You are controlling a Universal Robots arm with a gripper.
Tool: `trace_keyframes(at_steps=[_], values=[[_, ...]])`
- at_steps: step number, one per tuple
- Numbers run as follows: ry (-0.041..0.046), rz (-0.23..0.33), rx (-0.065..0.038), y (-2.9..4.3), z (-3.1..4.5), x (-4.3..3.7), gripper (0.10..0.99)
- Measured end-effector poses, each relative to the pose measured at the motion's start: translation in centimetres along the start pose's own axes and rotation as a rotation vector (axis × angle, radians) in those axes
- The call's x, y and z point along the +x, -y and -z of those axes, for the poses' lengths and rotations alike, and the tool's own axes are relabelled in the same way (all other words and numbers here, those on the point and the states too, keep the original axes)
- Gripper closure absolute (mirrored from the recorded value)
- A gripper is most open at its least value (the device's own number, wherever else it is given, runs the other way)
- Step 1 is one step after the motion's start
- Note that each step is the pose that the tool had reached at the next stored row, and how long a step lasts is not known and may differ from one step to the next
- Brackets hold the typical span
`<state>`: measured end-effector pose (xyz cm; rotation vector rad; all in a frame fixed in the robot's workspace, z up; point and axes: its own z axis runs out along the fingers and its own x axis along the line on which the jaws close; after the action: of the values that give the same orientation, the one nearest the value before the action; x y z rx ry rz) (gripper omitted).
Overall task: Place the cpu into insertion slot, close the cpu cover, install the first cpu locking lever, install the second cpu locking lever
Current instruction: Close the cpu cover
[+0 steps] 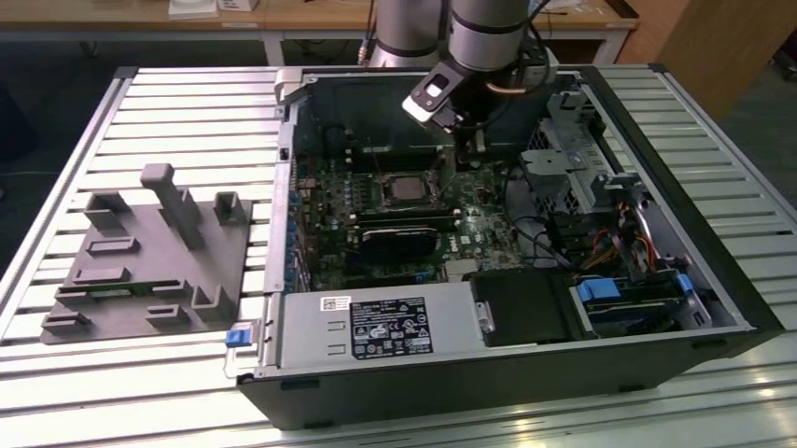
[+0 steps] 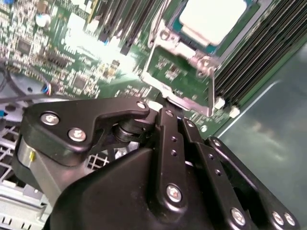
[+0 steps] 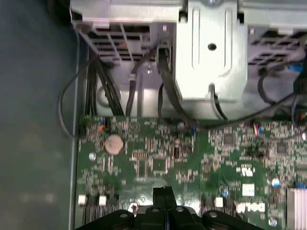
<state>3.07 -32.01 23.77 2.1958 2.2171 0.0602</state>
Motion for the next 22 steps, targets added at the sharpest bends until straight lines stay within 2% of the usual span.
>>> trace_keyframes(at_steps=[11, 22], values=[[-0.0002, 0.000, 0.000, 2.86, 0.11, 0.03, 0.980], [-0.0001, 0.000, 0.000, 4.75, 0.01, 0.05, 0.980]])
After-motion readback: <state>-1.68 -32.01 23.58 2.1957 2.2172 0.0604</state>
